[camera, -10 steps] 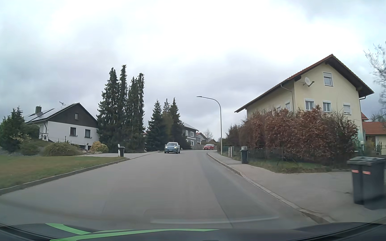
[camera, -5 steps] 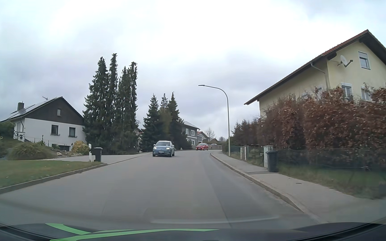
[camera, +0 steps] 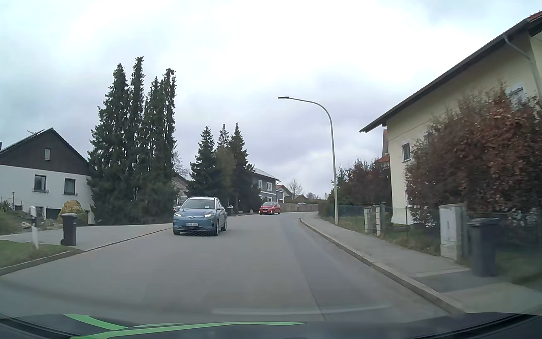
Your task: Follow the waypoints while adhering to traffic rules and regulations
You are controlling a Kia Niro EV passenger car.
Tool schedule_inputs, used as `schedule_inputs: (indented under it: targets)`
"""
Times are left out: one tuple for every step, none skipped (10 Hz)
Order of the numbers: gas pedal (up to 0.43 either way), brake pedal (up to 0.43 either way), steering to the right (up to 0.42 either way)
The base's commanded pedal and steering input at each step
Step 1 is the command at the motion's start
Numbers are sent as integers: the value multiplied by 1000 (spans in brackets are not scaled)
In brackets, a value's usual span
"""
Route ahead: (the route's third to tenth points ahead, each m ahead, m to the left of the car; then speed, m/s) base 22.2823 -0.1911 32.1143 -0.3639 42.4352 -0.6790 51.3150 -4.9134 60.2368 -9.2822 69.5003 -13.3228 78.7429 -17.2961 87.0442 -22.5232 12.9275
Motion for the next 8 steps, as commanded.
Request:
schedule_inputs:
  targets:
    - [228, 0, 3]
    - [228, 0, 3]
    - [228, 0, 3]
    - [228, 0, 3]
    - [228, 0, 3]
    - [228, 0, 3]
    - [228, 0, 3]
    - [228, 0, 3]
